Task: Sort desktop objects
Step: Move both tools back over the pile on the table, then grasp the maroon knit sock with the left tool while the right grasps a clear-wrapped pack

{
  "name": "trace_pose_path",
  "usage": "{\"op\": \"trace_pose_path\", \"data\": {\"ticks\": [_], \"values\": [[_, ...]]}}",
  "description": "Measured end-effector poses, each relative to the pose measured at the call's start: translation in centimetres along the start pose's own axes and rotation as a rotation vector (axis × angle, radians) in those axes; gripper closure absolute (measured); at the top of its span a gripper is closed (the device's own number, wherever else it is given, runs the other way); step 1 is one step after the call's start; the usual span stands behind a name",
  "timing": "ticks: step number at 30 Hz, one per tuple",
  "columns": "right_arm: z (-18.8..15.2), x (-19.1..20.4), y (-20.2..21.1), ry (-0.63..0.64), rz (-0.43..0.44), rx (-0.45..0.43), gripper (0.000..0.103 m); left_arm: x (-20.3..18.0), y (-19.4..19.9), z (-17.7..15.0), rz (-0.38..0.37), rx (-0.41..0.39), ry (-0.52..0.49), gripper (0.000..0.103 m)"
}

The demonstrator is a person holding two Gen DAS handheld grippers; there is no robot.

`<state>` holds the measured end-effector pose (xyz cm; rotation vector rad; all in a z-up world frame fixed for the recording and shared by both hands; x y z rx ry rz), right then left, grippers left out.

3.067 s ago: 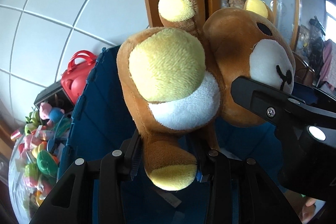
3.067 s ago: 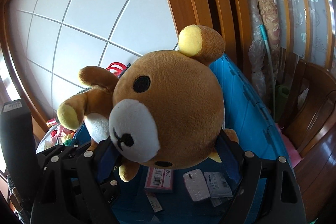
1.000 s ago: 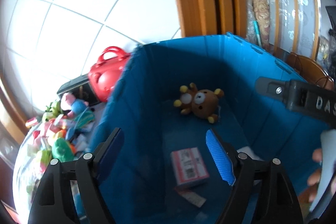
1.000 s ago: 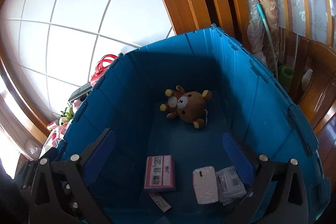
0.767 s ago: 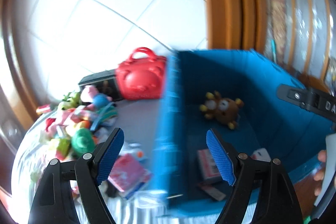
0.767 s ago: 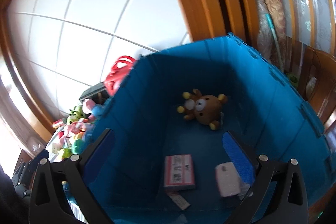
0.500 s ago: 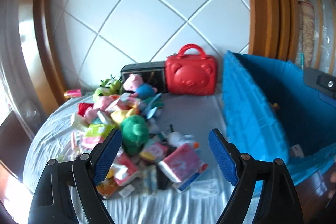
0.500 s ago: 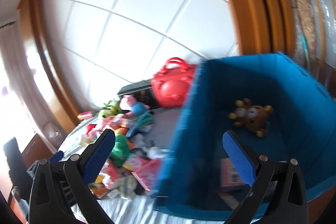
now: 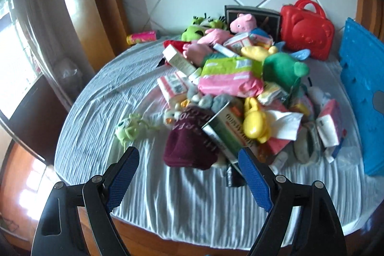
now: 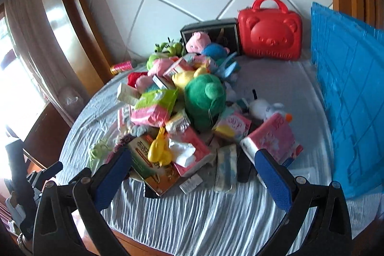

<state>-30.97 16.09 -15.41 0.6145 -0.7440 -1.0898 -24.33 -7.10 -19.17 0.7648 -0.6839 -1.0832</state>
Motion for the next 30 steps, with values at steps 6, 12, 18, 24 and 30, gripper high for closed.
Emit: {"op": "trace_pose_path", "data": {"ticks": [6,12,18,24,30], "values": [[-2.9,-1.7,-4.6,-0.008,-0.082,0.118,0.000,1.0,-4.8,-1.2,-0.020,0.084,0.018,0.018],[-4.7,-5.1,-9.1,-0.038,-0.136,0.214,0.000,2.3,-8.3,-0.2,-0.019,0.115,0.016,0.018],[-5.6,-7.1,-12.4,-0.051,-0.160,0.288,0.000,2.2,-12.0,0.5,-0.071,0.176,0.042,0.018],[-6.3,-7.1,-13.2,-0.065,-0.173,0.313,0.000,1.2,-14.9,0.2,-0.098,0.230,-0.041,0.018],[-7.3,-8.1,-13.5,-0.143,-0.239,0.313,0.000,0.5,-16.4,-0.2,-0.125,0.209,-0.117,0.015]]}}
Point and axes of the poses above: each gripper's, at about its wrist camera, not at the fingertips, and y roughly against the way its jaws point, x to its left, z to its top, the point moved 8 cm from there along -y, roughly the way its jaws point, and after that the axes turned 5 degrees about x, right-handed, at the moved point
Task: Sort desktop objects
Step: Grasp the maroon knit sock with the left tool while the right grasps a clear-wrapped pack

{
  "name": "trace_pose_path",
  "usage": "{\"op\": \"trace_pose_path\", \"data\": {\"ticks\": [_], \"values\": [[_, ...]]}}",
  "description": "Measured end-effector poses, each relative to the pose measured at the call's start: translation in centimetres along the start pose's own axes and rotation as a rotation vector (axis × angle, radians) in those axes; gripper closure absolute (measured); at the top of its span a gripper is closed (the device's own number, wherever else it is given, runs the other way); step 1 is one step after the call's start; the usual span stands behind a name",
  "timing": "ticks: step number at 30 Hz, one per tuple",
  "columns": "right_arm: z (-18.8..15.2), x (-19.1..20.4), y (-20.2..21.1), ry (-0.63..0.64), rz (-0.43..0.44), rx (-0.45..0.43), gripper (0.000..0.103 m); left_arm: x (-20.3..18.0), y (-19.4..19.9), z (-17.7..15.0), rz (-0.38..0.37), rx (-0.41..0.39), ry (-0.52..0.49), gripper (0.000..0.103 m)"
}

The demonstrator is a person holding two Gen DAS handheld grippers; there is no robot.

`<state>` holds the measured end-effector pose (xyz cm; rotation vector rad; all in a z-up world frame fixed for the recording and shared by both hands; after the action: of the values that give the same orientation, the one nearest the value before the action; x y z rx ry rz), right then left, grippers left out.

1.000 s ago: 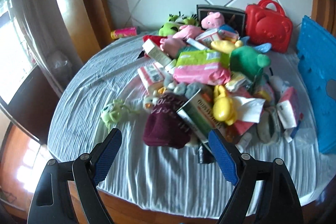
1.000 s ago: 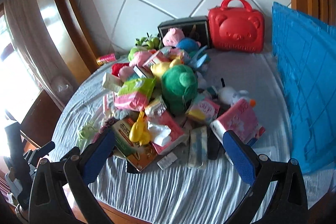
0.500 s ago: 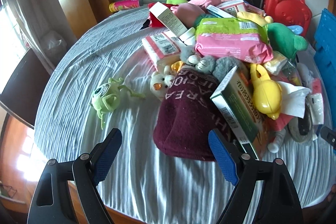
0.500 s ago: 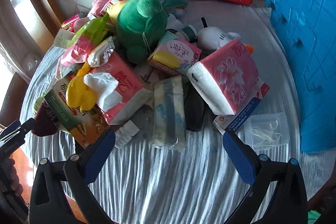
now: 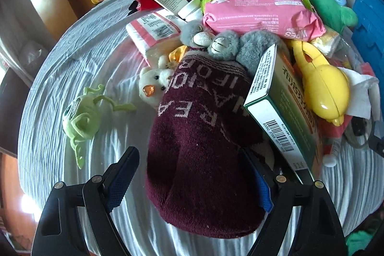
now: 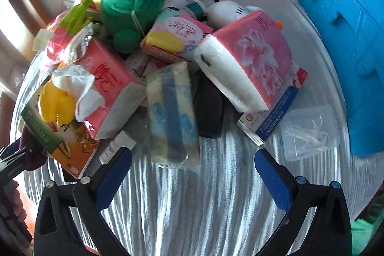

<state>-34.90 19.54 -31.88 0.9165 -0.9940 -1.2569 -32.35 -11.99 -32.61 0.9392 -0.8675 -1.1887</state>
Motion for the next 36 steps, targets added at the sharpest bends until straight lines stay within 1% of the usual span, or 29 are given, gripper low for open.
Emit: {"op": "trace_pose_path", "data": {"ticks": [4,6,9,11,13,14,15,16,18,19,20,21,22,24,25,27,28,30,36], "values": [[0.0,0.2,-0.3,-0.018,-0.018,-0.008,0.000,0.5,-0.7,0.0,-0.016,-0.012,0.028,0.006],[0.2,0.2,-0.7,-0.042,-0.017,-0.010,0.000,0.7,-1.1,-0.2,-0.008,-0.018,0.027,0.002],[0.9,0.1,-1.4,-0.075,-0.006,-0.016,0.000,1.2,-1.9,-0.3,0.013,-0.008,0.004,0.002],[1.3,0.2,-1.8,-0.082,-0.006,-0.014,0.000,1.4,-2.2,-0.6,0.006,-0.001,0.000,0.004],[1.4,0.3,-2.2,-0.085,-0.007,-0.006,0.000,1.5,-2.5,-0.9,-0.014,0.007,-0.001,0.015],[1.4,0.4,-2.2,-0.090,0.002,-0.001,0.000,1.3,-2.5,-1.0,-0.026,0.008,-0.003,0.028],[1.4,0.5,-2.3,-0.095,0.011,0.004,0.000,1.1,-2.5,-1.2,-0.039,0.008,-0.005,0.035],[1.4,0.6,-2.4,-0.100,0.020,0.009,0.000,0.9,-2.5,-1.3,-0.052,0.009,-0.007,0.037],[1.2,0.8,-2.7,-0.118,0.043,0.026,0.000,0.4,-2.3,-1.4,-0.068,0.001,-0.018,0.049],[1.1,0.9,-2.9,-0.123,0.052,0.036,0.000,0.2,-2.2,-1.5,-0.068,-0.003,-0.021,0.060],[1.0,1.0,-3.1,-0.129,0.062,0.045,0.000,-0.1,-2.0,-1.5,-0.067,-0.005,-0.023,0.066],[1.0,1.2,-3.3,-0.122,0.060,0.052,0.005,-0.4,-1.8,-1.6,-0.066,-0.008,-0.025,0.069],[1.0,1.3,-3.4,-0.110,0.051,0.057,0.021,-0.6,-1.6,-1.6,-0.059,-0.012,-0.026,0.070],[1.0,1.5,-3.8,-0.091,0.029,0.069,0.041,-0.6,-1.1,-1.6,-0.056,-0.019,-0.018,0.075],[0.9,1.4,-3.9,-0.088,0.013,0.077,0.049,-0.5,-0.8,-1.6,-0.059,-0.022,-0.011,0.076],[0.7,1.3,-3.9,-0.092,0.004,0.079,0.058,-0.1,-0.1,-1.5,-0.056,-0.025,-0.005,0.078],[0.7,1.3,-3.6,-0.092,-0.001,0.074,0.060,0.1,0.3,-1.5,-0.049,-0.029,-0.004,0.079],[0.8,1.5,-2.9,-0.079,-0.016,0.052,0.060,0.5,1.3,-1.1,-0.034,-0.050,-0.004,0.080],[0.9,1.5,-0.9,-0.076,-0.020,0.015,0.060,1.9,4.1,0.2,-0.032,-0.109,0.030,0.083]]}}
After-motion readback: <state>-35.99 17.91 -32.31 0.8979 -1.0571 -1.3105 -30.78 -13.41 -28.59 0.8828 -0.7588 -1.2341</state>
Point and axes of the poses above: each gripper's, at about its wrist camera, not at the fingertips, and y roughly against the way its jaws point, x to its left, z to its top, the point moved 8 cm from there along -y, roughly the way its jaws point, and after that the axes turned 5 degrees about x, right-handed, at the moved point
